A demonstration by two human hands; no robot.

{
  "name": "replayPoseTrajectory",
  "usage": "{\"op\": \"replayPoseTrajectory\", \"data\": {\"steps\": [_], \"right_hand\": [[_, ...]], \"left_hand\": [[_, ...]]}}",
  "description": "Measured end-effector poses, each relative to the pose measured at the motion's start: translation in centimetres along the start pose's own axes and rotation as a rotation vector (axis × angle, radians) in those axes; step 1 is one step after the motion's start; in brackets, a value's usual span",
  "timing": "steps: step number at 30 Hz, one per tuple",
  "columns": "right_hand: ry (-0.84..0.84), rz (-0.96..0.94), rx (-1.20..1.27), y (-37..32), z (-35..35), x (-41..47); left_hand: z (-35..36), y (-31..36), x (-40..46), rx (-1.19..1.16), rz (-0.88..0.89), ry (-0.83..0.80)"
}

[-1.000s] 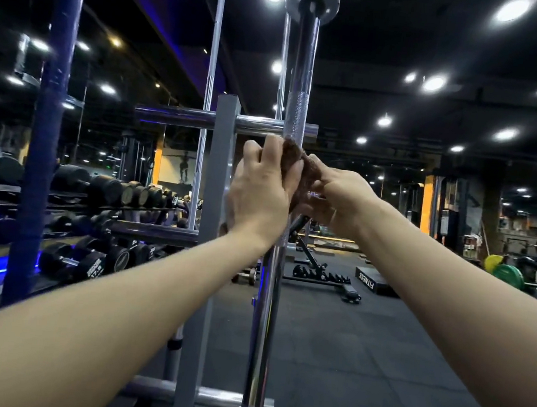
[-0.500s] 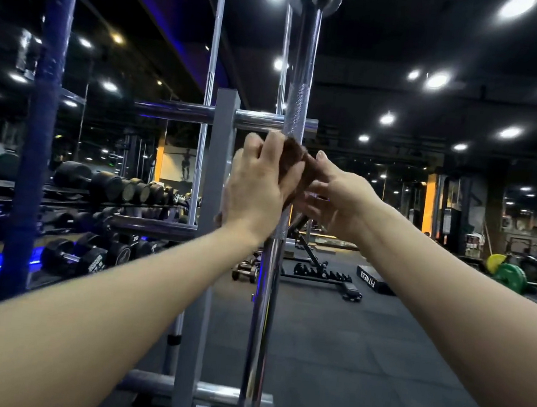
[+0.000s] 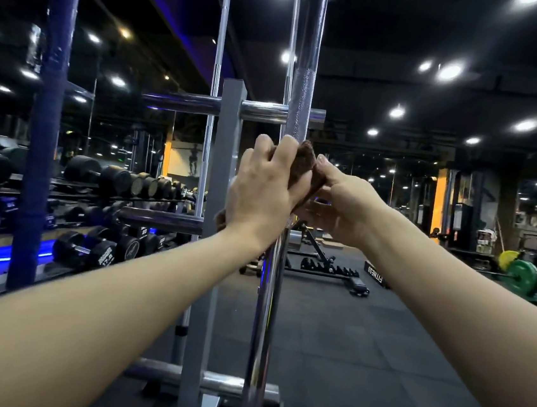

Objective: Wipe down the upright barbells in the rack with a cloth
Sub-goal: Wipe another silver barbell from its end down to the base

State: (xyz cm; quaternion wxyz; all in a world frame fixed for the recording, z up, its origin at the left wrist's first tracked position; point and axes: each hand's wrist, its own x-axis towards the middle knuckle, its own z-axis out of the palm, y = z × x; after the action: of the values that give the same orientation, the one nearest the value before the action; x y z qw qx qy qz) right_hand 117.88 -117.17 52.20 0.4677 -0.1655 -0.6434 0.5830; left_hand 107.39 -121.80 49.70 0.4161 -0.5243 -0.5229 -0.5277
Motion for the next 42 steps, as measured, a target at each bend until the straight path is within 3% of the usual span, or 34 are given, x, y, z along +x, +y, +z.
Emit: {"op": "replayPoseTrajectory", "data": {"steps": [4,10,16,23,30,33,37,42], "right_hand": [[-0.027,-0.011,-0.031,0.9,-0.5,-0.1],[-0.038,0.035,-0.061,1.0,-0.6,-1.2],[-0.018,0.013,-0.05,0.7,-0.3,-0.5],[-0.06,-0.022,-0.021,2.1,-0.4,-1.3],[-0.006,-0.016,-0.058,1.6,-0.5,-1.2],[-0.032,-0.041,-0.098,2.3,-0.7,-1.2],[-0.077,0.008,-0.115,4.0,-0.9,-2.2],[-0.038,0.021,-0.133,4.9,-0.1,-2.5]], "left_hand": [[0.7,-1.1,-2.1,-0.026,0.055,0.015],[-0.6,-1.3,-4.6,0.029,0.11,-0.101],[-0.1,-0.9,-0.7,-0.018,0.125,0.019],[-0.3,-3.2,-11.4,-0.041,0.149,-0.181],[-0.4,-0.3,-2.6,0.04,0.044,-0.045],[0.3,-1.3,-5.0,0.021,0.083,-0.027],[0.3,-2.7,-11.7,-0.055,0.114,-0.13],[-0.5,-2.3,-8.8,-0.083,0.101,-0.12]]}}
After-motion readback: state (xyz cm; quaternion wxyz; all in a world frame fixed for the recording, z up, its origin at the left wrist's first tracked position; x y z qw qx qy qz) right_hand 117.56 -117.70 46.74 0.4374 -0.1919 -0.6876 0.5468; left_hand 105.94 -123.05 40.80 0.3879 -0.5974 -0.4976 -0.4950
